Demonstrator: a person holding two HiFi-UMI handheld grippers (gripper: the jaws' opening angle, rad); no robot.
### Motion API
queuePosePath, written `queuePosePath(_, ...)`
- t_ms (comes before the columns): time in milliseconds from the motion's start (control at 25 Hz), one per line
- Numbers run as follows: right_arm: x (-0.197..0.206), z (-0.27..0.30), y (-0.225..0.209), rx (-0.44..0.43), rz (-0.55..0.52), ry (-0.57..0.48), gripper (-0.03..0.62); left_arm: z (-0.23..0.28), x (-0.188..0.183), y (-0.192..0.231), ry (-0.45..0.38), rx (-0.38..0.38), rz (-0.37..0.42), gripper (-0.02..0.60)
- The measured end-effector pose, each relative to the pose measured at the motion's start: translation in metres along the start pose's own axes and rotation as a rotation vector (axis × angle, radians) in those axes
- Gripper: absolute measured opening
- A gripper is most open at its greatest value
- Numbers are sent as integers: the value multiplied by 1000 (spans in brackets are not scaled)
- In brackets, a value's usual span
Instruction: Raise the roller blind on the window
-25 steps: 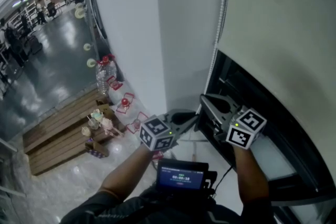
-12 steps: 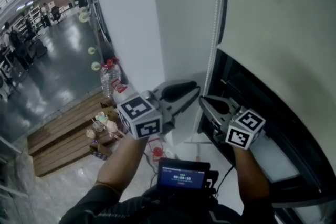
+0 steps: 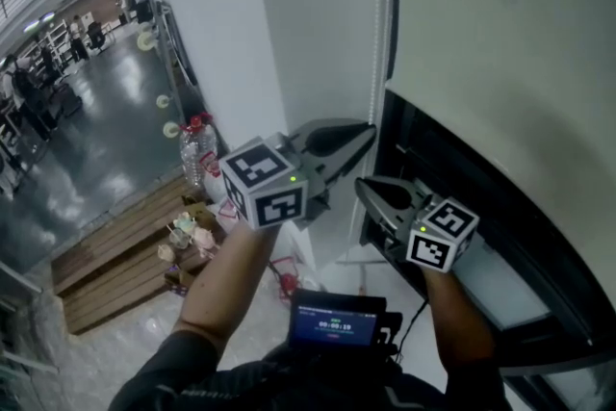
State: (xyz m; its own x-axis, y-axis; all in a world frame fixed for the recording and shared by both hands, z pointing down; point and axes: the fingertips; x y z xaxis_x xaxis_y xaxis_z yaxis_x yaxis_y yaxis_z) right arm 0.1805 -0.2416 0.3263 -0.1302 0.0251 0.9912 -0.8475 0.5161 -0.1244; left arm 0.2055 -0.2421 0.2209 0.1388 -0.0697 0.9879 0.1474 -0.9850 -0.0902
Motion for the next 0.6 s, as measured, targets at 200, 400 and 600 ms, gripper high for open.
queuePosePath(200,7,-3,-1,7,6,18,2,0,7,-4,-26,1,-3,2)
queuePosePath(400,34,-7,-5,21,51,54,2,-4,34,-8,-4,-12,-39,2)
queuePosePath(600,60,-12,-9,43,101,86,2,-6,60,-13,22,-22,-55,2)
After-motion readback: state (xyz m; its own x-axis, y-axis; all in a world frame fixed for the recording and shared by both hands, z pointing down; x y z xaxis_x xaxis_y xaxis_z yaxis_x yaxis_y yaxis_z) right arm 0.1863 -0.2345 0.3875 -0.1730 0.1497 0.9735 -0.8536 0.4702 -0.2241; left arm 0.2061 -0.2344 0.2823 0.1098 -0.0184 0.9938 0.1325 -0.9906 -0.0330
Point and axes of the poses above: the fingertips, and each gripper's own axes: z forward along the fingers, y to its left, x out of its underside, and after that the axes turned 1 degree about x, right-handed
